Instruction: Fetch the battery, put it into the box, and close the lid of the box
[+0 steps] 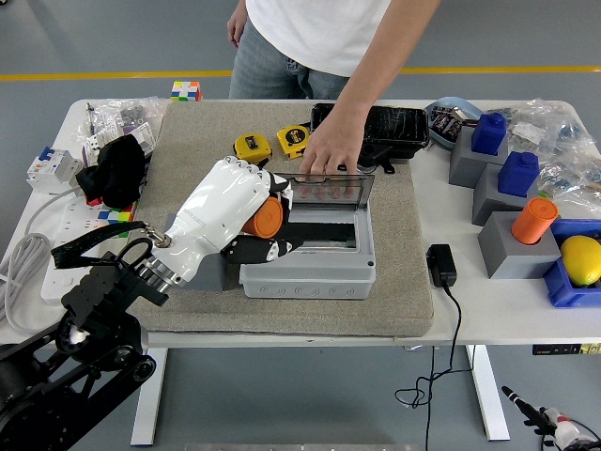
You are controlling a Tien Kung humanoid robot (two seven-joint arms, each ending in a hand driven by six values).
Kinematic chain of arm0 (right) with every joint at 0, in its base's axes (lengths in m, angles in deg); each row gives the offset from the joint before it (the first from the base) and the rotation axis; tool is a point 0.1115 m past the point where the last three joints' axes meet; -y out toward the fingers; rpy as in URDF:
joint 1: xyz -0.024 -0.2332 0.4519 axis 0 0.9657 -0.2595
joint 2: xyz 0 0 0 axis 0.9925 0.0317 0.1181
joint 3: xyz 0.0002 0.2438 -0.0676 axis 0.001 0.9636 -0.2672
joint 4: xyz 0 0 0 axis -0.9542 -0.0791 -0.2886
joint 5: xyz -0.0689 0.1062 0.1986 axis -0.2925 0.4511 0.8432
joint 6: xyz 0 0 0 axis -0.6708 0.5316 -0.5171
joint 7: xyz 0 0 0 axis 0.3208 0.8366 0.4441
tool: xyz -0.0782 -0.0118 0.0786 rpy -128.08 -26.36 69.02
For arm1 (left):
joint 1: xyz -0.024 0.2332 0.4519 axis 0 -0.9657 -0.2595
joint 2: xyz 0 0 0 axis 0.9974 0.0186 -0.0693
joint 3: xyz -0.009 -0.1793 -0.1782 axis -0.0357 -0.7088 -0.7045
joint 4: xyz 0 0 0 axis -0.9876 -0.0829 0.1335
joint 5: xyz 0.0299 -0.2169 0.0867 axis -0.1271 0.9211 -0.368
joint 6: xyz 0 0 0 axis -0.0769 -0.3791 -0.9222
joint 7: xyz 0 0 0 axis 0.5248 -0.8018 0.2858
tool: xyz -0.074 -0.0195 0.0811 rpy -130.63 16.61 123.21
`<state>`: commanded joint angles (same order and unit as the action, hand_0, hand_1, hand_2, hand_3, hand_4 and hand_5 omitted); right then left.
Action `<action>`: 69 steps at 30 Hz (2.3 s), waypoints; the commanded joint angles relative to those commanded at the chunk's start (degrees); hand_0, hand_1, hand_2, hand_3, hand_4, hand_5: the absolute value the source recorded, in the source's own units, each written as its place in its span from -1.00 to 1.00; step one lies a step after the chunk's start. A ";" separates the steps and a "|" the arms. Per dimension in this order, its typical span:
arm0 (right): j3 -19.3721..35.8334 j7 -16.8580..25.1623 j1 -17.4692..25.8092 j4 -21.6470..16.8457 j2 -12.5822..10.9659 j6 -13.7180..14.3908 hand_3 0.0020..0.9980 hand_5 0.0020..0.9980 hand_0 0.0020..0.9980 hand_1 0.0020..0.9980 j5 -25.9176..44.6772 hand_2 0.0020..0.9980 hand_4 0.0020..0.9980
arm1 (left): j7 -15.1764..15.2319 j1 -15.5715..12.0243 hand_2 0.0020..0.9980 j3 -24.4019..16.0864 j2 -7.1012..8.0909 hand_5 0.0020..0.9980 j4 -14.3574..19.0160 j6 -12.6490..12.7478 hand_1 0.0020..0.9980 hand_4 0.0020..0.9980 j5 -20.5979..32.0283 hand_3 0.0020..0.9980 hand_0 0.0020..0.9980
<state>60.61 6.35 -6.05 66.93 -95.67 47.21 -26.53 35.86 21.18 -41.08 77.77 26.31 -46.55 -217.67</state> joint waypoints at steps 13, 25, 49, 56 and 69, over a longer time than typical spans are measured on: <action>-0.89 -0.01 -0.28 0.42 -0.07 0.03 0.74 1.00 0.82 0.79 0.26 0.66 1.00 | -0.96 5.47 -0.86 7.83 -4.40 -0.69 -9.23 -0.95 -0.96 0.70 1.82 -0.83 -0.94; -1.31 -0.03 -0.18 0.66 0.04 0.02 0.74 1.00 0.82 0.79 0.32 0.66 1.00 | -1.36 10.46 -0.86 10.67 -9.35 -0.68 -16.85 -1.28 -0.96 0.68 4.61 -0.83 -0.95; -2.46 -0.08 -0.53 0.46 -0.03 0.06 0.74 1.00 0.82 0.79 0.78 0.66 1.00 | -0.90 16.45 -0.86 10.88 -14.55 -0.67 -26.67 -1.03 -0.96 0.66 8.85 -0.83 -0.95; -3.16 -0.07 -0.60 0.40 -0.03 0.07 0.74 1.00 0.82 0.79 1.07 0.66 1.00 | -0.54 17.82 -0.86 10.39 -15.71 -0.67 -29.89 -0.85 -0.96 0.66 9.48 -0.83 -0.95; -3.98 -0.12 -0.50 0.32 -0.01 0.06 0.74 1.00 0.82 0.79 1.53 0.66 1.00 | -0.48 18.34 -0.86 10.46 -16.44 -0.65 -31.40 -1.02 -0.96 0.66 9.69 -0.83 -0.94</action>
<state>56.63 6.23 -6.55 67.24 -95.68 47.26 -25.00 35.38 39.52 -30.62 61.33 -5.09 -47.57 -207.98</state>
